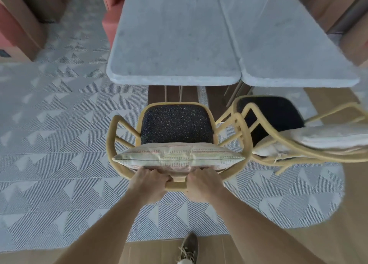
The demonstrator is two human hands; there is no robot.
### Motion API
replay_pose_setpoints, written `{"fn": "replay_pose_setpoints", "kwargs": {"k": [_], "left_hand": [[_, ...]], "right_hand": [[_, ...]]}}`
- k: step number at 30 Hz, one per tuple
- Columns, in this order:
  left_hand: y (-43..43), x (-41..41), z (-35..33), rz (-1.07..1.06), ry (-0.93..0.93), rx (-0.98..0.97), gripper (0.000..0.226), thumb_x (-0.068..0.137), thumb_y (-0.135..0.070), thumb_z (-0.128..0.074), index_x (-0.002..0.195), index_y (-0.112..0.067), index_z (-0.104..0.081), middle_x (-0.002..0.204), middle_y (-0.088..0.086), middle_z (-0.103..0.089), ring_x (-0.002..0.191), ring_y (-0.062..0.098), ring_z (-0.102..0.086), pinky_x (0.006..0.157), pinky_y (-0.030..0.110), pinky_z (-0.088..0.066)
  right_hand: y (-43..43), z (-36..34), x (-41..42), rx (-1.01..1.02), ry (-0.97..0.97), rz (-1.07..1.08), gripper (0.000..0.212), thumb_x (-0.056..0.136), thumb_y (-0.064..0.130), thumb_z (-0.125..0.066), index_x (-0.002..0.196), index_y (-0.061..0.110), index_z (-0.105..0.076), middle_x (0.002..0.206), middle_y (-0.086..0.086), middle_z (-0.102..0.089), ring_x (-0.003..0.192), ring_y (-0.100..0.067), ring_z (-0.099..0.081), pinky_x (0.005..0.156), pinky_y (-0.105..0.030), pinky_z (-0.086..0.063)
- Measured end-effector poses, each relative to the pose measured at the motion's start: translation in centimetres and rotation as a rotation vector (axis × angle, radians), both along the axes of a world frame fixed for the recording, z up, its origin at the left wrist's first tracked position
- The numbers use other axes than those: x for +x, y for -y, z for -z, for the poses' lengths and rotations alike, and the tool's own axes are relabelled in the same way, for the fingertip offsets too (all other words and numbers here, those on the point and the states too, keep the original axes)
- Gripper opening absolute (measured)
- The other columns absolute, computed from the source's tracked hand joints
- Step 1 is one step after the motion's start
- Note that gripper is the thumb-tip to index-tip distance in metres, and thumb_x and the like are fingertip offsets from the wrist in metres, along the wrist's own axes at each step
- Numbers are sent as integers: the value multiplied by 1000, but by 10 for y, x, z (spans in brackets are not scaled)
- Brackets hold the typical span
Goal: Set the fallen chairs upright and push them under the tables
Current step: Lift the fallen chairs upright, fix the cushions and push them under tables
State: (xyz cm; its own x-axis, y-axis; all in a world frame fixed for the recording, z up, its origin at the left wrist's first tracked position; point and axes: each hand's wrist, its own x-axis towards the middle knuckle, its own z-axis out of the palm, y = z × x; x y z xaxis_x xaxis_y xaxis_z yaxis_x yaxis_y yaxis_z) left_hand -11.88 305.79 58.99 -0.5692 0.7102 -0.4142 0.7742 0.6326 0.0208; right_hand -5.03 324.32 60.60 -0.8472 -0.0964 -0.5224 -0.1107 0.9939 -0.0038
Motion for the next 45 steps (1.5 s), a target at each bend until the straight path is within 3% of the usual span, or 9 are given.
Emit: {"fn": "replay_pose_setpoints", "kwargs": {"k": [13,16,19,24,27,31,38,45], "left_hand": [[-18,-61,-2,25,-3,-1,32,106,-50,-44,133,-46,-60,108,-16,-76,99,14,-75,95,38,-55],[-18,-58,-1,21,-13,8,31,105,-49,-43,130,-45,-62,104,-15,-77,96,13,-75,92,36,-57],[-17,-54,-4,-29,-8,16,31,104,-51,-48,130,-47,-64,102,-17,-77,97,10,-74,89,33,-54],[-24,-48,0,-94,42,74,38,96,-53,-58,131,-41,-67,119,-17,-70,111,12,-69,92,35,-57],[-35,-44,-1,-57,82,137,27,97,-50,-61,118,-35,-70,114,-16,-70,113,11,-65,95,35,-55],[-34,-37,4,-31,46,145,29,97,-51,-61,119,-34,-70,117,-17,-70,116,10,-63,99,36,-53],[-28,-34,6,9,31,131,30,97,-50,-57,118,-32,-69,112,-16,-72,105,11,-68,98,36,-54],[-27,-46,9,3,-15,120,30,97,-53,-59,120,-35,-69,111,-17,-73,108,9,-67,103,34,-52]], "right_hand": [[-22,-2,-57,-50,-28,21,29,95,20,-48,68,15,-41,63,-1,-45,55,-20,-49,63,-38,-38],[-24,-2,-52,-80,-35,22,27,98,36,-56,82,15,-57,68,1,-50,68,-26,-59,70,-38,-49],[-35,-7,-49,-169,-5,5,35,93,50,-61,104,18,-69,87,-1,-70,81,-26,-67,81,-40,-56],[-46,-2,-40,-166,-110,21,25,98,41,-61,110,21,-70,99,-5,-74,85,-28,-73,74,-38,-58],[-38,1,-40,-82,-131,-21,28,100,40,-60,114,19,-71,98,-5,-76,89,-29,-74,83,-45,-61],[-36,3,-36,-66,-129,-39,29,99,34,-60,121,18,-72,105,-8,-77,96,-30,-73,90,-48,-59],[-33,6,-31,-93,-152,-22,26,98,31,-59,117,20,-73,95,-7,-77,86,-30,-74,81,-45,-61],[-28,8,-40,-77,-199,-9,23,97,31,-61,114,21,-73,96,-7,-76,86,-30,-73,78,-41,-57]]}}
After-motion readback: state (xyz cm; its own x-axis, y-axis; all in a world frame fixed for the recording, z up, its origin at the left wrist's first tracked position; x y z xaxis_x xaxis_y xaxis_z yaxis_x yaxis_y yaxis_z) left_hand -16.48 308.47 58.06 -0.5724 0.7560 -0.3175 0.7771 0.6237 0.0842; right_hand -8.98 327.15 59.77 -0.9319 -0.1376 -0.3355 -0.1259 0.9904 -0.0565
